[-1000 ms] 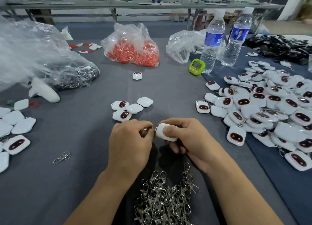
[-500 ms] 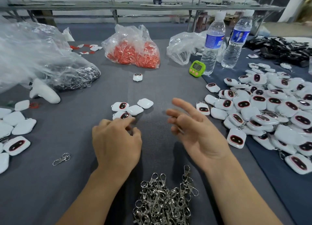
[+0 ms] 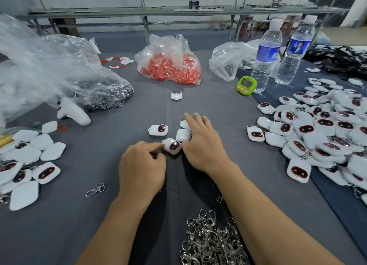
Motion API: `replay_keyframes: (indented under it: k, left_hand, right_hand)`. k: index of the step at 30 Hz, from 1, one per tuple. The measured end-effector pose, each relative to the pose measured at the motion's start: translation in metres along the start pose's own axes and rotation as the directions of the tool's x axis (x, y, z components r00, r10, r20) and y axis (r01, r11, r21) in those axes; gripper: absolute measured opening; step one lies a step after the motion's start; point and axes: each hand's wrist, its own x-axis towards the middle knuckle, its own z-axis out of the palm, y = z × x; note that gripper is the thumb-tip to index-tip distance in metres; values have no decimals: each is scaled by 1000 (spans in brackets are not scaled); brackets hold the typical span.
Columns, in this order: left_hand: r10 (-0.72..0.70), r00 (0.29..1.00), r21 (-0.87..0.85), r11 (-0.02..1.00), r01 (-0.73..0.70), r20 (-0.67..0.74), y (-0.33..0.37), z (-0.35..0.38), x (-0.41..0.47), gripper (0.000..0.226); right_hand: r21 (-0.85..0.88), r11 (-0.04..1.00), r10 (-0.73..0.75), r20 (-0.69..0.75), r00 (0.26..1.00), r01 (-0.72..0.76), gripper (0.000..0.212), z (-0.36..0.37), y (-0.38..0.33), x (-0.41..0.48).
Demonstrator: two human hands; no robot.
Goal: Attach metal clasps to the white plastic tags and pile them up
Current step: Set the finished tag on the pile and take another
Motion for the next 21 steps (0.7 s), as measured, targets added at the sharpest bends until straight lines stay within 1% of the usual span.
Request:
replay_keyframes:
  k: [2,3,4,6,7,8,9,11,12,13,14,16,18,19,21]
  left_hand:
    - [-2,999,-12,1000,2,-38,0,0,0,30]
    - [11,999,-10,1000,-12,-48,1,0,0,29]
    - [35,998,-8,999,-35,-53,2,0,-1,28]
    - [118,992,-38,992,-119,-41,6,-2,-4,23]
    - [167,986,-74,983,-167,-8,10,-3,-8,19]
    - [217,975,-112,971,-210,55,15,-4,-11,16]
    - [261,955,-142,960,-241,144,20,-5,-16,16]
    - [316,884,-174,947,-270,346,28,-5,-25,22]
    - [317,853,-170,948,-270,415,31,-4,-29,25]
    - [311,838,-152,950,-271,449,33,-2,-31,31]
    - [306,832,-125,952,-280,463,35,-1,-33,38]
    - [320,817,-63,941,-332,480,38,3,-37,48]
    - [346,792,-73,930,-361,502,43,6,-39,43]
    - [356,781,-102,929,-356,513,45,6,-40,37]
    - [371,772,-147,926,-347,517,48,8,-44,28]
  right_hand:
    - [-126,990,-52,28,998,55,64,4,1,7]
    - [-141,987,-77,14,997,78,59,4,2,7]
    - [-111,991,-78,-10,997,76,54,4,3,6]
    - [22,999,-30,-48,998,31,43,1,2,-1]
    - [68,998,-4,-50,999,8,38,-1,4,-6]
    - [76,997,16,-48,999,-12,35,-4,6,-11]
    - [67,997,28,-52,998,-24,32,-7,10,-16]
    - [64,997,48,-93,994,-42,30,-14,17,-28]
    - [96,994,66,-118,991,-55,29,-18,19,-34]
    - [165,984,95,-138,986,-72,28,-23,20,-40]
    - [271,958,135,-149,980,-90,27,-28,21,-46]
    - [471,875,204,-151,967,-111,30,-38,22,-58]
    - [632,767,264,-153,952,-111,34,-46,25,-71]
    - [722,682,307,-142,941,-114,36,-48,26,-78]
    - [880,455,395,-62,917,-136,38,-51,27,-90]
